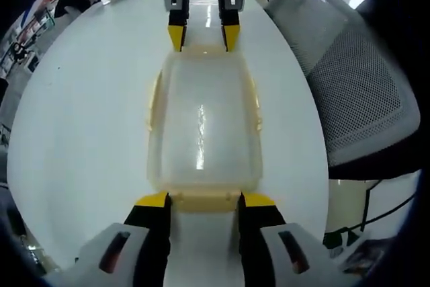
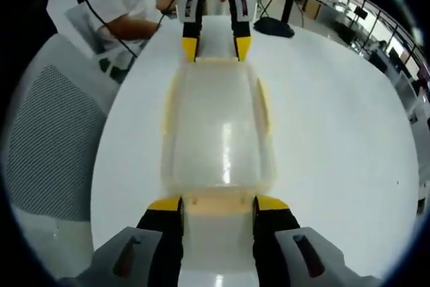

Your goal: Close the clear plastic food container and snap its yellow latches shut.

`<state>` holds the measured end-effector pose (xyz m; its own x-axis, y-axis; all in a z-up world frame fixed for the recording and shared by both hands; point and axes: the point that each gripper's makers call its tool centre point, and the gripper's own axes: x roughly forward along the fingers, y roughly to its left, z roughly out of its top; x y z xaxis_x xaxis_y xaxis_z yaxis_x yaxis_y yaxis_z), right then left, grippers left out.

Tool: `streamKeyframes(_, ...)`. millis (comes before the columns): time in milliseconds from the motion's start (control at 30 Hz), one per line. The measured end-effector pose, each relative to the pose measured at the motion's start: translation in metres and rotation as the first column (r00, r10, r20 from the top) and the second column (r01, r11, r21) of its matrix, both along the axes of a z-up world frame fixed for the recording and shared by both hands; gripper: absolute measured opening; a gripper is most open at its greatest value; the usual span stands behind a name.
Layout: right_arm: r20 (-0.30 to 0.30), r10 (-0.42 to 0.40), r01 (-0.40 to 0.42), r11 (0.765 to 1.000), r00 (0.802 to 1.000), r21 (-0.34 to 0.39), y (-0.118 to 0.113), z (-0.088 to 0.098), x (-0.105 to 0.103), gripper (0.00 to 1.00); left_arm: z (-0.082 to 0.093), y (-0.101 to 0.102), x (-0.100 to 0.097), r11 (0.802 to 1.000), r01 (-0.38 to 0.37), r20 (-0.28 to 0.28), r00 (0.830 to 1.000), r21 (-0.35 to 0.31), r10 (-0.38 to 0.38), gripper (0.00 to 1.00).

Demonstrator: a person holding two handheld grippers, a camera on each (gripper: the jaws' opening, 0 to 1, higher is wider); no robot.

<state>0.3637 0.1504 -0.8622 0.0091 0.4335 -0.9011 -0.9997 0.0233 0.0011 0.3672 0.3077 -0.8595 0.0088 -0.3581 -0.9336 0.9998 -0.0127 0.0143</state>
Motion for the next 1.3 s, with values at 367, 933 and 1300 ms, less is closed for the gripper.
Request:
streamKeyframes(367,0.0,0.016,-0.016,0.999,1.0,-0.036,-0.0012,-0.0003,-0.0001,0.39,-0.0008,-0.0012,-0.0003,0.999,0.001,0.003,1.0,0.049,-0.001,0.39)
streamKeyframes(933,0.0,0.035,-0.035,0.999,0.999,-0.029,-0.0013,-0.0004,0.0011,0.4,-0.0014,0.0004,-0.0003,0.994,-0.007,0.0,1.0,0.105,0.007,0.39)
streamKeyframes(1300,-0.003,0.033,-0.033,0.998,0.999,-0.055,-0.0013,-0.001,0.0018,0.4,-0.0015,0.0011,0.0007,0.997,-0.015,-0.004,1.0,0.082,0.015,0.39)
